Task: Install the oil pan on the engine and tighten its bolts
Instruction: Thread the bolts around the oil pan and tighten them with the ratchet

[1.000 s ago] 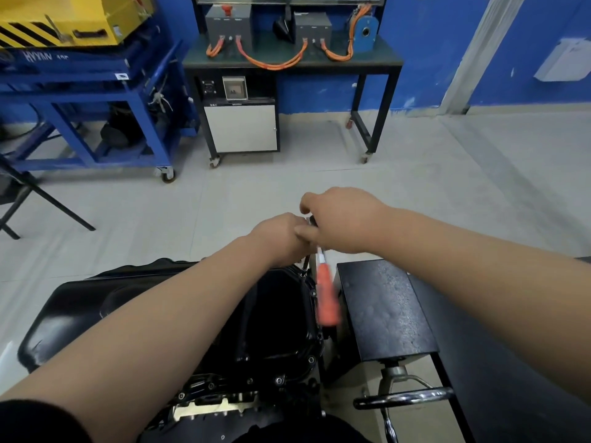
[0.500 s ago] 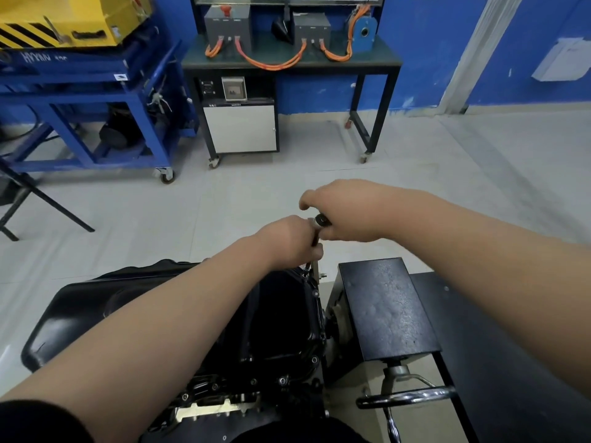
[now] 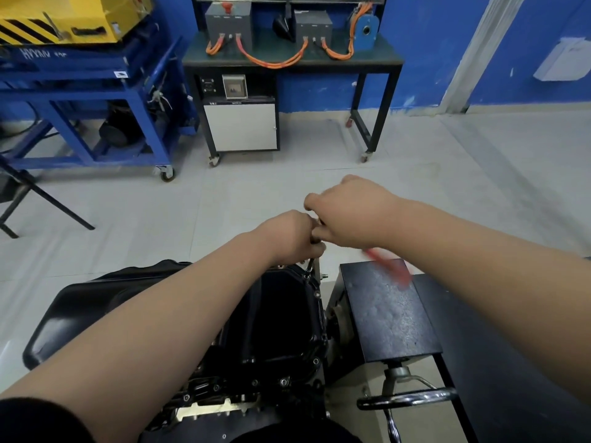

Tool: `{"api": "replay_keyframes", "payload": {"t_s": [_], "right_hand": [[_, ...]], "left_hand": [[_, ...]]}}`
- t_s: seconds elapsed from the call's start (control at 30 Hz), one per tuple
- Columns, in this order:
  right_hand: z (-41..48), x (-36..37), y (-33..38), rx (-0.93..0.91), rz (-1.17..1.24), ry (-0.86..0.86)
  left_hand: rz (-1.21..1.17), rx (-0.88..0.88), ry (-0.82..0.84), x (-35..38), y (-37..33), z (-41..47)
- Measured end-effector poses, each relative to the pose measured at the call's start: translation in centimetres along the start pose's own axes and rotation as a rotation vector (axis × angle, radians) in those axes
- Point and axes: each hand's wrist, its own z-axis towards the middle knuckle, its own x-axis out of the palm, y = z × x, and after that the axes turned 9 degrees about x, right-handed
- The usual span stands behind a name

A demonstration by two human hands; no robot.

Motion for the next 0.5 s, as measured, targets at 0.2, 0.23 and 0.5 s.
{"api": "replay_keyframes", "payload": {"t_s": [0.2,0.23,0.5], "right_hand": [[-0.4,0.2,0.2,-0.018,0.227,0.114],[-0.4,-0.1,-0.1,-0.082,0.220,0.117],[-0.7,0.5,0.4,0.060,-0.005,0.028]], "left_hand": [[0.084,0.022,0.056,0.9,0.0,0.0],[0.104,0.046,0.037,1.0,-0.1,0.0],[-0.002,0.023,-0.014,0.4,0.4,-0.5]]}}
